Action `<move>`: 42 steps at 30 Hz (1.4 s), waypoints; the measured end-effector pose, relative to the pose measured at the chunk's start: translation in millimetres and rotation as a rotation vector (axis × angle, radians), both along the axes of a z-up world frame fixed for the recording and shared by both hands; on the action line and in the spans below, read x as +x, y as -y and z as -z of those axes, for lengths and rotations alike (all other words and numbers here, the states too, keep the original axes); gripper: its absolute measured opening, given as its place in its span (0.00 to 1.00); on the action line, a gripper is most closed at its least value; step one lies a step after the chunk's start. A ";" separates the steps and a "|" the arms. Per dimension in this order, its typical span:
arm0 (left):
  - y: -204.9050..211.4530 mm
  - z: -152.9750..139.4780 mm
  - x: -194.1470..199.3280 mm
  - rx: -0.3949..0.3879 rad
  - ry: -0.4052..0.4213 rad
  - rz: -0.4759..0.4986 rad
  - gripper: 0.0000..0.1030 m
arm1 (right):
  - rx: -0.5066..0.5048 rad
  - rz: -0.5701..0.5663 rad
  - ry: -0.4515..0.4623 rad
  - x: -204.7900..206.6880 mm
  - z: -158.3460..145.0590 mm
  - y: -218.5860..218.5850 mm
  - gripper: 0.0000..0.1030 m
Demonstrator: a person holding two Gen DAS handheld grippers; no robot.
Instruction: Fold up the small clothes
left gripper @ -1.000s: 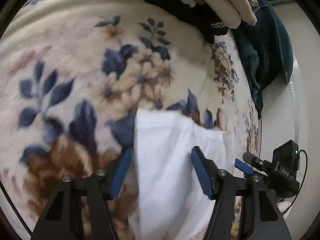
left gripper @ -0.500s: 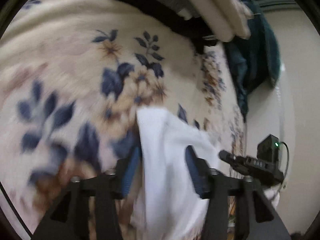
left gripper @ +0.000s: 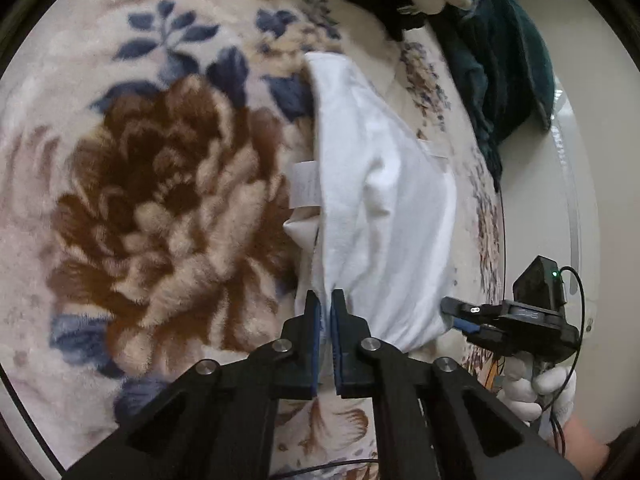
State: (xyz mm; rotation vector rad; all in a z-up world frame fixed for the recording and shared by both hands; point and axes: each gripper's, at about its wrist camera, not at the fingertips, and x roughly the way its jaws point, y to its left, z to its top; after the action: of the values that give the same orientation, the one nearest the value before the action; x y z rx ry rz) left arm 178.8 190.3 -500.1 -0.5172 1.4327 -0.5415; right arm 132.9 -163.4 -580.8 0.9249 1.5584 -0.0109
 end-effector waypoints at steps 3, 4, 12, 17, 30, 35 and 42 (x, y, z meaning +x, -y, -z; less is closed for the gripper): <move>-0.7 -8.9 3.0 0.050 0.036 0.051 0.03 | -0.058 0.040 0.012 -6.8 -2.5 1.2 0.04; -0.5 -11.1 4.9 0.080 0.048 0.086 0.03 | -0.084 0.039 0.014 -6.4 -5.6 1.9 0.03; -24.6 -7.5 5.6 0.088 -0.041 0.118 0.08 | -0.188 -0.096 0.005 11.2 -25.0 -1.3 0.04; -8.7 -3.2 -15.0 0.049 -0.062 0.130 0.20 | -0.064 0.000 -0.012 -0.2 -26.1 14.3 0.17; 16.8 -3.7 -31.3 0.091 -0.064 0.139 0.63 | 0.124 0.231 -0.059 -52.2 -9.1 -15.9 0.54; 12.9 3.3 -31.7 0.073 -0.046 0.113 0.69 | 0.198 0.280 -0.084 -64.4 8.6 -39.6 0.66; 27.3 -6.3 -26.7 0.098 0.060 0.160 0.05 | 0.129 0.403 -0.024 -53.1 13.5 -40.8 0.07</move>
State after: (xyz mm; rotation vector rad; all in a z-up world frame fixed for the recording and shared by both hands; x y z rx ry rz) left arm 152.1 163.0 -493.8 -0.3081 1.4431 -0.6060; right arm 79.9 -122.7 -594.4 1.3329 1.3837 -0.2099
